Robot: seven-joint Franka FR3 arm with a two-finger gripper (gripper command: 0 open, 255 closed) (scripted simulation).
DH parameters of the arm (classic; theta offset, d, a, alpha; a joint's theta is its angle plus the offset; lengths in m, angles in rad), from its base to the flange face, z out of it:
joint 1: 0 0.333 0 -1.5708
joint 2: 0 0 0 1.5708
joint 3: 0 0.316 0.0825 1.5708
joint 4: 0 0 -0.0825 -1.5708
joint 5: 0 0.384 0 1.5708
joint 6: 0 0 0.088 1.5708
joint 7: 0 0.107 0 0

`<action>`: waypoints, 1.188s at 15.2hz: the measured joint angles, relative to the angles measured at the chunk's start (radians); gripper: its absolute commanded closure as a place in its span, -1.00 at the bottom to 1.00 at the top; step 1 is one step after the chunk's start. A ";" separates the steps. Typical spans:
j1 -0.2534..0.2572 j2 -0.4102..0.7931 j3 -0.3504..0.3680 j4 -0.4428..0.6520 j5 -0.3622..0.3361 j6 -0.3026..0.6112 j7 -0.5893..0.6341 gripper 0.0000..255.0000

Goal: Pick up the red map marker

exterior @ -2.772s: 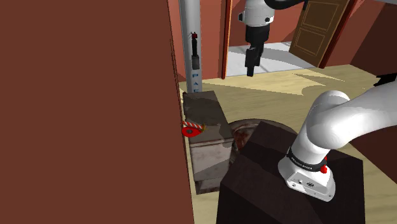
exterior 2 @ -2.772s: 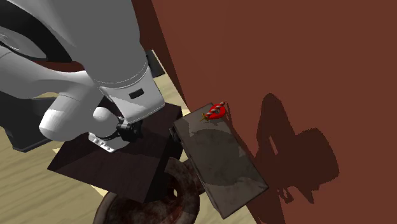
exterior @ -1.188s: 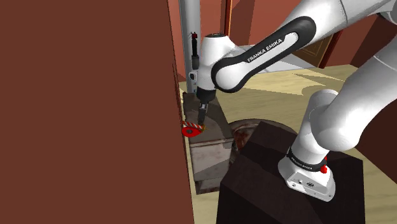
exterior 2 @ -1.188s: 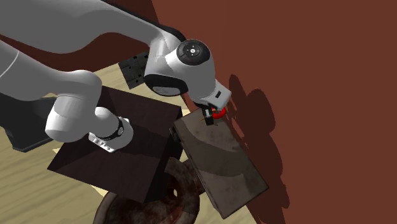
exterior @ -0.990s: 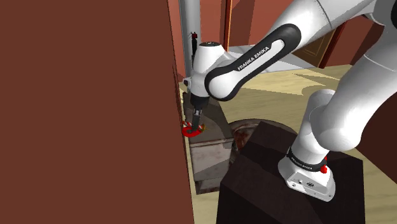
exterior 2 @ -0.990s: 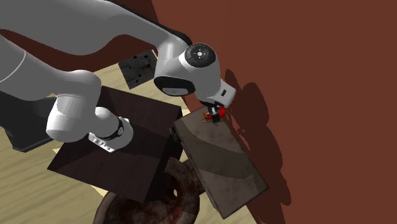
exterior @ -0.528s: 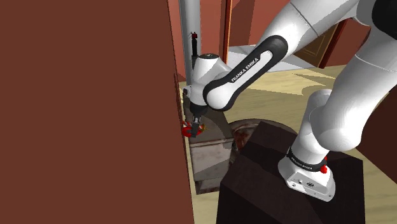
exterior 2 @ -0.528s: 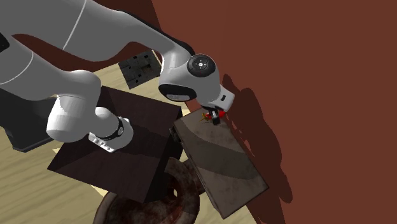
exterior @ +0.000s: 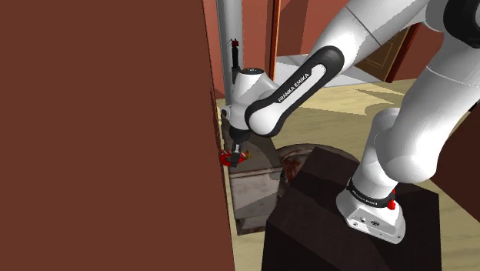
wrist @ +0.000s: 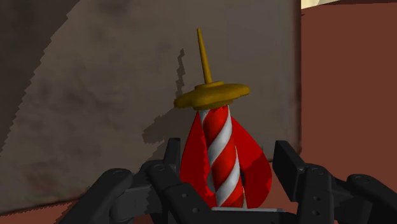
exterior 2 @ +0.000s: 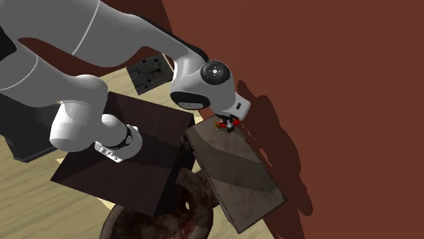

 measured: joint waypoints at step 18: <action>-0.009 -0.136 -0.003 0.067 -0.027 -0.201 0.031 1.00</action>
